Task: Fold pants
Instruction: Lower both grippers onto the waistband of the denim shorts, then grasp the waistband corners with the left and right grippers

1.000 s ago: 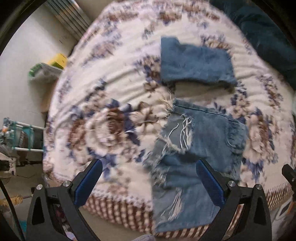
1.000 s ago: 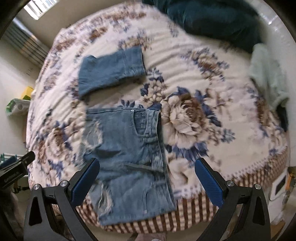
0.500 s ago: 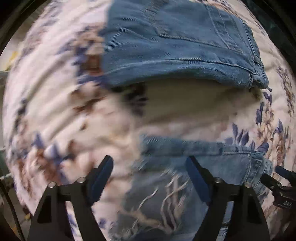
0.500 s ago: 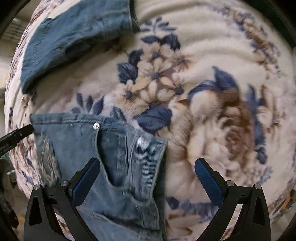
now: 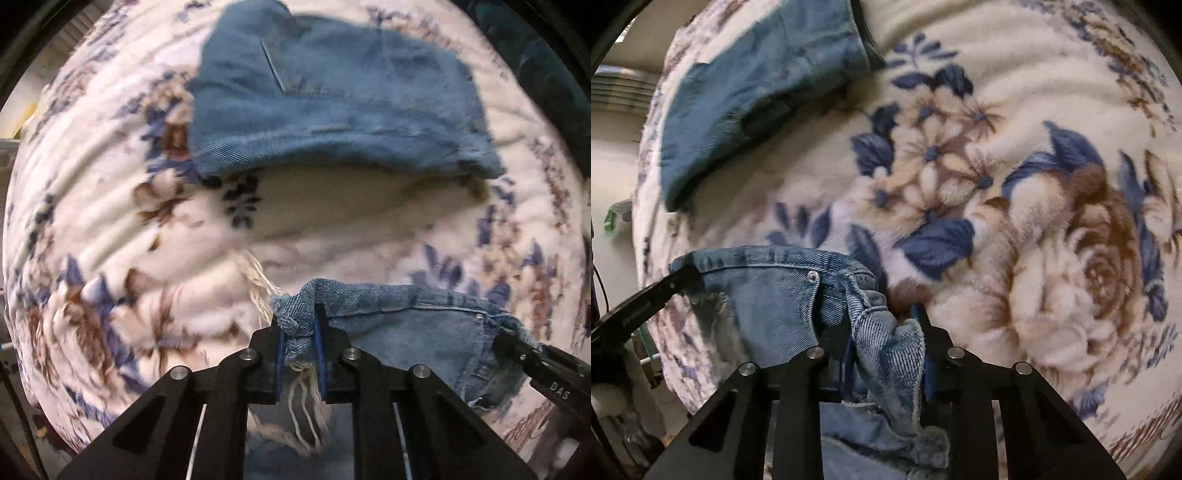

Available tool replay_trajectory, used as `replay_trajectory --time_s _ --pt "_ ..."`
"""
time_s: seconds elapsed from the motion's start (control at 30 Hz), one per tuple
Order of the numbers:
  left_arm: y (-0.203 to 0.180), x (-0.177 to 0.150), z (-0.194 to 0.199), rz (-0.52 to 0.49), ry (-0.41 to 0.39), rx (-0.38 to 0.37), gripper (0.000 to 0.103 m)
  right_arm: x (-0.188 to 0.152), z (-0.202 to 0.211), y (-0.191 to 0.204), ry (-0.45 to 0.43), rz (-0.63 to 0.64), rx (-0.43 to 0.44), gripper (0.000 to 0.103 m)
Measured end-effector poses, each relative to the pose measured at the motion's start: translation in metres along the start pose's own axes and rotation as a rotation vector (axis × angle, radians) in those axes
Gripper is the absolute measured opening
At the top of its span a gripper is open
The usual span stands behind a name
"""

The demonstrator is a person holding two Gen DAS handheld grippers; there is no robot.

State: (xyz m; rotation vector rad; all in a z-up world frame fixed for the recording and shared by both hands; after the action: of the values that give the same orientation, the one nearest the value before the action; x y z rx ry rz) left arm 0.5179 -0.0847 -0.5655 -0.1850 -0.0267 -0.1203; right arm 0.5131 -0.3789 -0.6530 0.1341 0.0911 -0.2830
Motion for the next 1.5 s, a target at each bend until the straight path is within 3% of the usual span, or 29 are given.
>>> replay_trajectory --time_s 0.2,0.3,0.5,0.63,0.73,0.9,0.93,0.97,1.03,1.07,1.1,1.17,1.27,1.4,1.5 --pt "-0.003 -0.054 0.080 0.037 -0.097 -0.025 0.011 -0.033 0.059 0.003 -0.057 0.024 0.017 0.029" --pt "-0.013 -0.082 0.101 0.077 -0.128 -0.042 0.011 -0.069 0.085 -0.001 -0.078 0.032 0.032 0.029" --pt "-0.012 -0.187 0.129 0.126 -0.119 -0.071 0.011 -0.174 0.115 0.001 -0.090 0.059 0.033 0.028" --pt "-0.007 -0.271 0.110 0.144 -0.052 -0.061 0.011 -0.240 0.103 -0.009 -0.063 0.074 0.002 0.028" --pt "-0.004 -0.331 0.073 0.152 0.029 -0.048 0.011 -0.285 0.078 -0.023 -0.020 0.068 -0.028 0.028" --pt "-0.006 -0.389 0.011 0.139 0.168 -0.042 0.015 -0.338 0.029 -0.049 0.039 0.057 -0.099 0.029" --pt "-0.005 -0.396 0.004 0.135 0.183 -0.032 0.017 -0.348 0.017 -0.055 0.067 0.050 -0.113 0.034" --pt "-0.004 -0.402 0.000 0.131 0.188 -0.022 0.017 -0.353 0.010 -0.057 0.084 0.047 -0.120 0.039" --pt "0.001 -0.415 0.002 0.126 0.188 0.010 0.019 -0.369 -0.006 -0.068 0.156 0.055 -0.163 0.071" --pt "0.004 -0.420 0.005 0.136 0.190 0.019 0.021 -0.375 -0.009 -0.071 0.181 0.056 -0.148 0.076" --pt "0.006 -0.428 0.010 0.154 0.187 0.016 0.025 -0.382 -0.010 -0.073 0.200 0.062 -0.125 0.077" --pt "0.008 -0.443 0.024 0.158 0.185 0.016 0.053 -0.392 -0.004 -0.083 0.209 0.086 -0.153 0.077" --pt "0.016 -0.446 0.050 0.191 0.146 0.009 0.077 -0.401 0.013 -0.107 0.208 0.032 -0.169 0.077" --pt "0.029 -0.388 0.075 0.252 0.033 -0.050 0.078 -0.378 0.052 -0.139 0.092 -0.090 -0.215 0.077" --pt "0.041 -0.323 0.069 0.293 -0.044 -0.111 0.078 -0.347 0.066 -0.138 0.010 -0.167 -0.084 0.077"
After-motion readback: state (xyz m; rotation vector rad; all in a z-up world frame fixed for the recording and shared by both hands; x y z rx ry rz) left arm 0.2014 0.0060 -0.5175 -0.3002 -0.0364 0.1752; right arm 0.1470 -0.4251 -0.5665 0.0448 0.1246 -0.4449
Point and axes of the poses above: each gripper's, at about its wrist camera, not at the fingertips, and z roughly against the way its jaws point, y to its left, x to its top, the point moved 7 cm from there along -z, roughly the way its jaws point, and after that the axes turned 8 degrees about -x, right-handed, at the moved point
